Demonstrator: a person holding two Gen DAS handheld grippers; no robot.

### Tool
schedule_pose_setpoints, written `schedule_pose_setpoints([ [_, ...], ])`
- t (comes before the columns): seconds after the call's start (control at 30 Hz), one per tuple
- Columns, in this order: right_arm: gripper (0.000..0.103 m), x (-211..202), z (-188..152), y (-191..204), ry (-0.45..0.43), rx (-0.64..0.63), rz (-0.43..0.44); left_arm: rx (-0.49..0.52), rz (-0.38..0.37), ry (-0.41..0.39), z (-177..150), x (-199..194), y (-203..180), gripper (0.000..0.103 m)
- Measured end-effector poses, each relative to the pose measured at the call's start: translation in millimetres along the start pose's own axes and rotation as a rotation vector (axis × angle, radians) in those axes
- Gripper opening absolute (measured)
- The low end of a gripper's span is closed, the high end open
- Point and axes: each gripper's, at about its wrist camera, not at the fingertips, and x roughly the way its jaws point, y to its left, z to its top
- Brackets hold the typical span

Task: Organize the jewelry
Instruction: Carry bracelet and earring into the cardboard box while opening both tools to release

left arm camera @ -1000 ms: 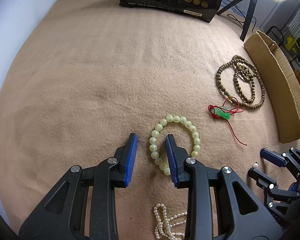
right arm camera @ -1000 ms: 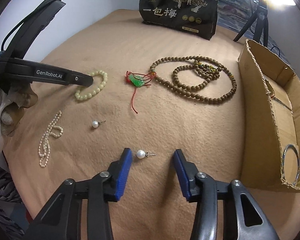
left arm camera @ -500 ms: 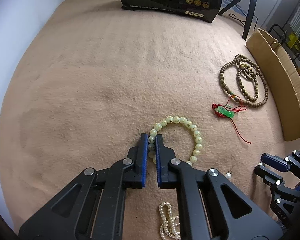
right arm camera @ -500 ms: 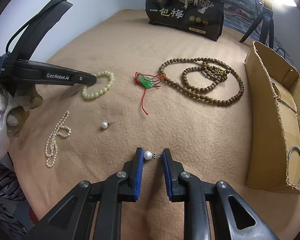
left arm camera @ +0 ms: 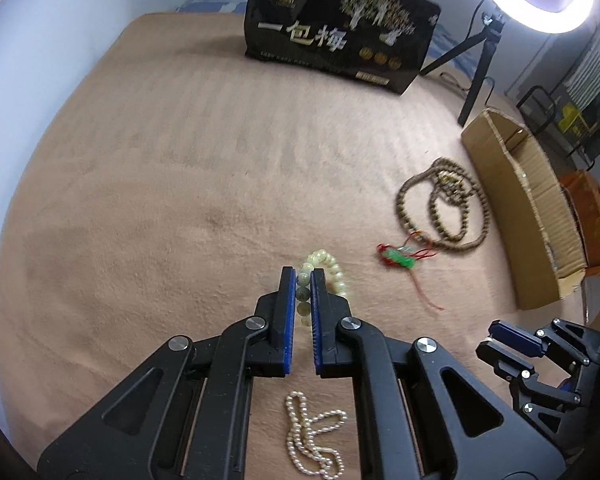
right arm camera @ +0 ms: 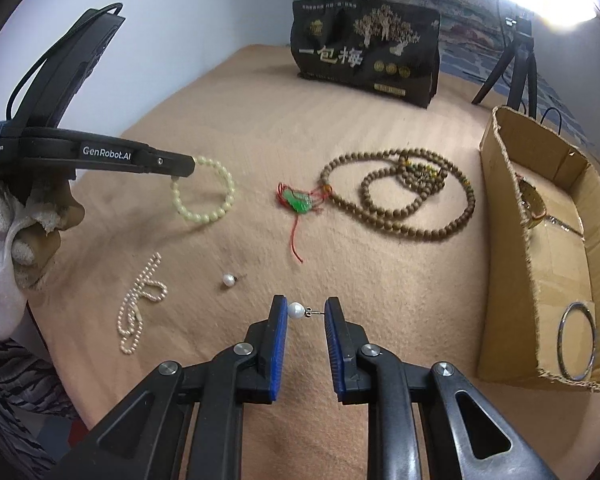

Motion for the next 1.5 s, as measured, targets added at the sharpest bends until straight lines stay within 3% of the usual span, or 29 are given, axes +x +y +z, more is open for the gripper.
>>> schedule_pose_setpoints([
  [0.4, 0.018, -32.0, 8.8, -19.1, -0.082, 0.055, -0.018, -0.022, -0.07, -0.093, 12.4, -38.4, -14.6, 0.005],
  [0.7, 0.018, -62.4, 16.4, -49.6, -0.152, 0.114, -0.057, 0.009, -0.142, -0.155, 25.8, -64.9, -47.1, 0.005],
  [1.5, 0.018, -112.0, 4.1, -163.4, -0.222, 0.312, -0.157, 0.121, -0.291, -0.159, 37.8, -56.1, -172.6, 0.005],
])
